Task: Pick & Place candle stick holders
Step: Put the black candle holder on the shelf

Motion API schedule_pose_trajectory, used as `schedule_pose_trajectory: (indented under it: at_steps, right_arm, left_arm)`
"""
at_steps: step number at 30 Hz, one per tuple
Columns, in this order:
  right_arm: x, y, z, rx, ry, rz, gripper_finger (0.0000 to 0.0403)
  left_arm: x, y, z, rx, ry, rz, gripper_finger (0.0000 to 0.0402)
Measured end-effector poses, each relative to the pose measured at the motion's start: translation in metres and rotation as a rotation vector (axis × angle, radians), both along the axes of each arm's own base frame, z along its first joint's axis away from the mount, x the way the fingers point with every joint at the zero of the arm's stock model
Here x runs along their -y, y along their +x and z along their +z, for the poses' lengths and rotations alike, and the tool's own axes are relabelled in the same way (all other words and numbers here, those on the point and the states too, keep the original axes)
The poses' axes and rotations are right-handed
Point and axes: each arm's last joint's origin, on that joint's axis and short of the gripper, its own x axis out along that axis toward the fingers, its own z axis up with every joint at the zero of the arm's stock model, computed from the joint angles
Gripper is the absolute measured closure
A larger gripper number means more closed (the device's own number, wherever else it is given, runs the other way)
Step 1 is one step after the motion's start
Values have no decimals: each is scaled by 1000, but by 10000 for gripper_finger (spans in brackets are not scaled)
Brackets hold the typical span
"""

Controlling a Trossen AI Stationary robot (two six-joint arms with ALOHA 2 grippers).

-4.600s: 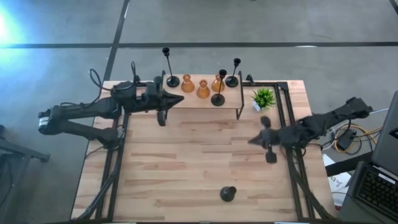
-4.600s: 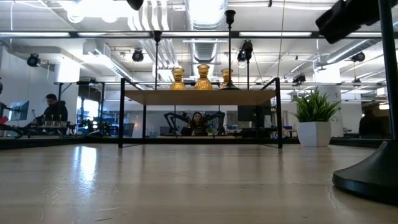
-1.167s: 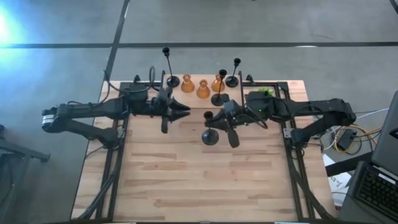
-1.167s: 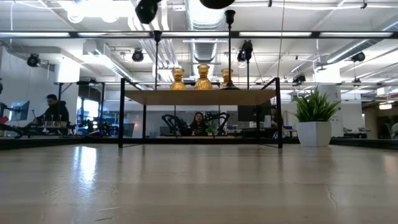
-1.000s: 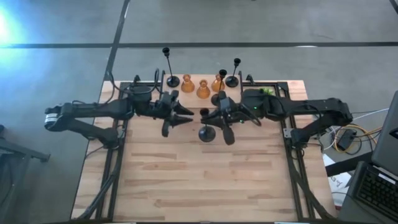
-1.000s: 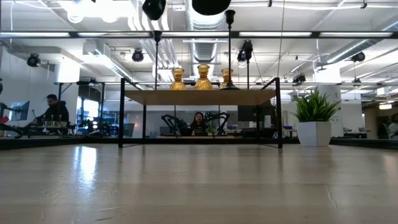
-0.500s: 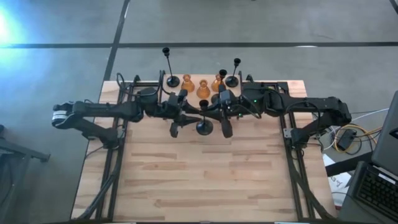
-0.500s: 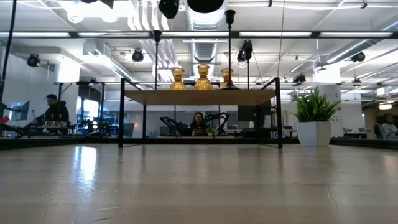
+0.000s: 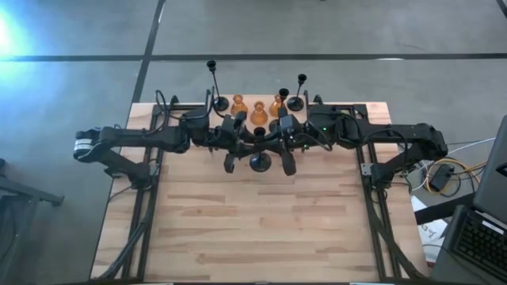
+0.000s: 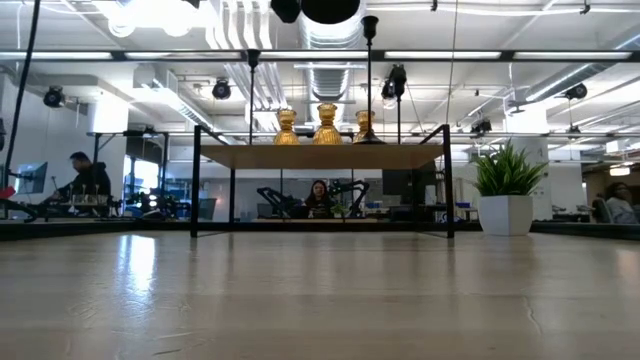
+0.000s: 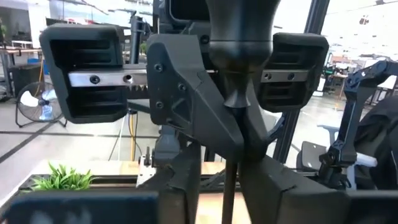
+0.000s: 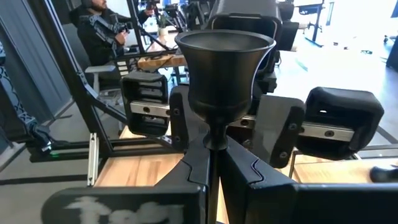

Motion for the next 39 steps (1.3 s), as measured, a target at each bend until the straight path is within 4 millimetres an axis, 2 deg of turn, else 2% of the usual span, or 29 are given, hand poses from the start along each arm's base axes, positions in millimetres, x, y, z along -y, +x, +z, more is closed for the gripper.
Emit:
schedule_pose_trajectory:
  at_steps: [6, 16, 21, 26, 31, 35, 39]
  right_arm:
    - [0, 0, -2, -11, -1, -1, 392]
    - [0, -1, -1, -10, 6, 2, 391]
    - [0, -7, 2, -27, 21, 0, 355]
    - [0, -30, 12, -107, -16, 3, 282]
    - [0, -68, 15, -256, 2, -9, 216]
    - [0, -105, 12, -362, 79, -104, 195]
    - [1, -130, -5, -393, 117, -227, 196]
  left_arm:
    - [0, 1, -7, -73, -8, -3, 384]
    - [1, 1, -3, -57, -6, -8, 385]
    - [1, 1, -3, -56, -20, -9, 385]
    - [0, 1, -3, -58, -29, -6, 385]
    - [-1, -3, 2, -40, -20, 62, 385]
    - [-4, -15, 8, -52, 19, 215, 385]
    - [-12, -23, 3, -149, 29, 354, 385]
